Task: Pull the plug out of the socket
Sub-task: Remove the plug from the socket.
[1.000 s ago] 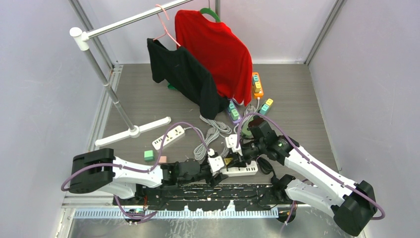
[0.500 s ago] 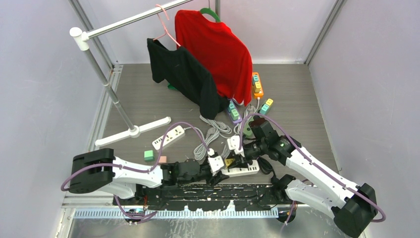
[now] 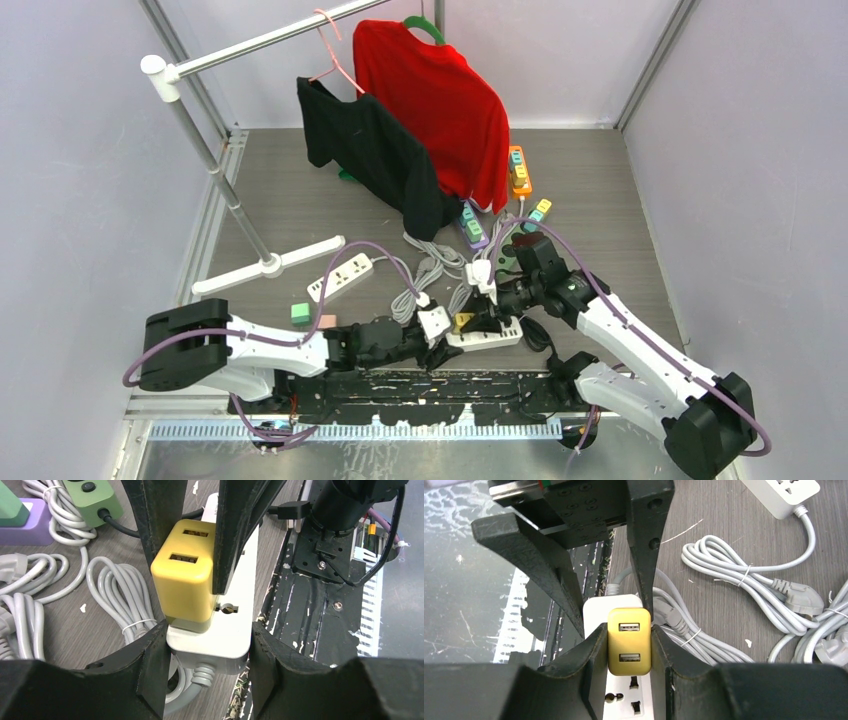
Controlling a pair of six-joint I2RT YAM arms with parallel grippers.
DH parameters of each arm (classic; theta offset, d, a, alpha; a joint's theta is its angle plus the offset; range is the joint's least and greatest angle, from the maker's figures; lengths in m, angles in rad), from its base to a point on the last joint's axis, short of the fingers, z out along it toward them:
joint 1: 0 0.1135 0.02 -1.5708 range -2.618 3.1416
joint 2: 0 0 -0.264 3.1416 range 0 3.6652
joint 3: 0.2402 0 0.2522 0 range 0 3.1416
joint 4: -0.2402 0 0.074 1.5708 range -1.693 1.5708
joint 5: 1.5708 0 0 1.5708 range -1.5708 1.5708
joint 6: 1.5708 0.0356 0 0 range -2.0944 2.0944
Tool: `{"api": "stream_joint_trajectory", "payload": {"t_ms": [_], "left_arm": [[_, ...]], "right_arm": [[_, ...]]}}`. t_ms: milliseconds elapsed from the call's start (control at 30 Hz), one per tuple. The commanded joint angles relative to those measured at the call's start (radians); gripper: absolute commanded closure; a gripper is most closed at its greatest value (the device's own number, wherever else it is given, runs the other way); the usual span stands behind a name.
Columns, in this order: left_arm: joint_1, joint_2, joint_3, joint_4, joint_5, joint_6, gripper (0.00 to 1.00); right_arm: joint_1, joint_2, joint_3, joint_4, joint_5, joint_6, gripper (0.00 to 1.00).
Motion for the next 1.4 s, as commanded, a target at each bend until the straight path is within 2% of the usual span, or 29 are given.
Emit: {"api": "stream_joint_trajectory", "payload": {"t_ms": [0, 100, 200, 333, 500, 600, 767, 933, 1033, 1167, 1367], "left_arm": [[-0.005, -0.013, -0.033, -0.014, -0.023, -0.016, 1.0], [-0.006, -0.001, -0.029, -0.017, -0.018, -0.019, 1.0], [-0.006, 0.016, -0.02, -0.021, -0.011, -0.02, 1.0], [-0.007, 0.031, 0.0, -0.046, 0.002, -0.02, 1.0], [-0.006, 0.034, -0.011, -0.054, -0.002, -0.037, 1.0], [-0.006, 0.032, -0.02, -0.055, -0.007, -0.041, 1.0], [-0.006, 0.046, -0.013, -0.074, -0.011, -0.023, 1.0], [-0.006, 0.087, 0.021, -0.107, -0.013, -0.003, 1.0], [-0.005, 0.111, 0.037, -0.117, -0.015, 0.008, 1.0], [-0.006, 0.145, 0.054, -0.13, -0.035, 0.038, 1.0], [-0.006, 0.179, 0.079, -0.166, -0.042, 0.085, 1.0]], "right_arm": [[-0.023, -0.033, 0.055, -0.1, -0.046, -0.158, 0.99], [-0.005, -0.049, 0.067, -0.16, -0.099, -0.21, 0.99], [0.013, -0.053, 0.068, -0.121, -0.109, -0.176, 0.99], [0.015, -0.045, 0.057, 0.016, -0.05, -0.033, 0.99], [-0.042, -0.034, 0.04, 0.146, -0.068, 0.129, 0.99], [-0.082, -0.027, 0.049, 0.114, -0.092, 0.118, 0.99], [-0.089, -0.037, 0.071, -0.109, -0.079, -0.119, 0.99], [-0.073, -0.063, 0.116, -0.196, -0.121, -0.163, 0.99], [-0.07, -0.076, 0.147, -0.207, -0.105, -0.162, 0.99], [-0.071, -0.073, 0.097, -0.2, -0.035, -0.177, 0.99], [-0.104, -0.067, -0.022, 0.02, -0.014, 0.039, 0.99]]}}
